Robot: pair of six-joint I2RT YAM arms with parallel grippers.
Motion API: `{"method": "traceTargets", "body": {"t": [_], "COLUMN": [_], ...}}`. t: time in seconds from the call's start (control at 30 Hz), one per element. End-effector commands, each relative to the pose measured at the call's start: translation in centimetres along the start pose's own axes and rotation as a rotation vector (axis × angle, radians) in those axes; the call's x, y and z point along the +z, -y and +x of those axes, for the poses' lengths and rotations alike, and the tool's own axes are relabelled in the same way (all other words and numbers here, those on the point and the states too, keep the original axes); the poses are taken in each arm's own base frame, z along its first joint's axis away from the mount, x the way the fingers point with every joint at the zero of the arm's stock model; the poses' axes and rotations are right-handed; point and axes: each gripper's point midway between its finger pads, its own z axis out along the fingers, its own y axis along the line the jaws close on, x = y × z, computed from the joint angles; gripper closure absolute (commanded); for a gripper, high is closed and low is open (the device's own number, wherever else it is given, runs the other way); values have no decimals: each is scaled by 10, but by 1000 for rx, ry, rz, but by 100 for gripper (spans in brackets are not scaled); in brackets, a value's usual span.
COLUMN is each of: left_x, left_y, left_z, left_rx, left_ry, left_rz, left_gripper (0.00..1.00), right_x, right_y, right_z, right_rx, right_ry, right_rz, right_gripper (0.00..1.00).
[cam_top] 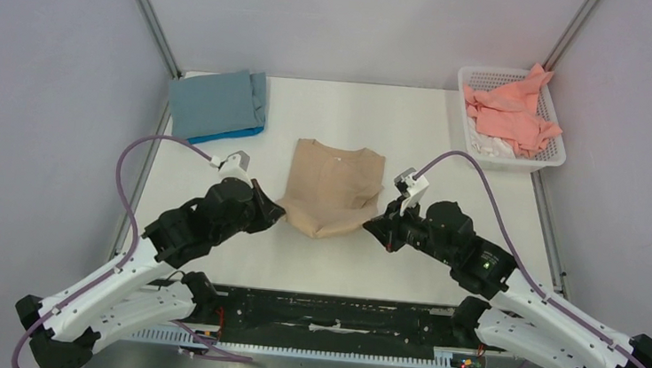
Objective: Fold and stack the t-shirts
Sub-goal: Fold the long partially folded tshirt into a neat square
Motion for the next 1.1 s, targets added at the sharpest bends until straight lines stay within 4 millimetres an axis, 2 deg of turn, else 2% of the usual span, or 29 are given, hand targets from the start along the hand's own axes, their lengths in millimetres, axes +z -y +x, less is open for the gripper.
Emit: {"method": "traceTargets", "body": {"t": [0.0, 0.1, 0.3, 0.5, 0.8, 1.07], "left_x": [4, 15, 44, 77, 135, 204], "left_y": [-5, -4, 19, 21, 26, 3], "left_z": [-28, -40, -81, -117, -148, -159], "left_rx": [1, 12, -23, -36, -12, -16], "left_ry": [126, 151, 234, 229, 188, 139], "left_rz": [-77, -123, -94, -98, -116, -189], "left_gripper": [98, 98, 98, 98, 98, 98], "right_x": [3, 8, 22, 35, 55, 85], "right_y": [18, 34, 62, 94, 147, 192], "right_z": [-4, -11, -33, -49, -53, -54], "right_rx": [35, 56, 116, 138, 236, 275], "right_ry": [31, 52, 105, 111, 118, 137], "right_rz": [61, 77, 70, 125, 153, 170], "right_gripper": [100, 100, 100, 100, 100, 100]}}
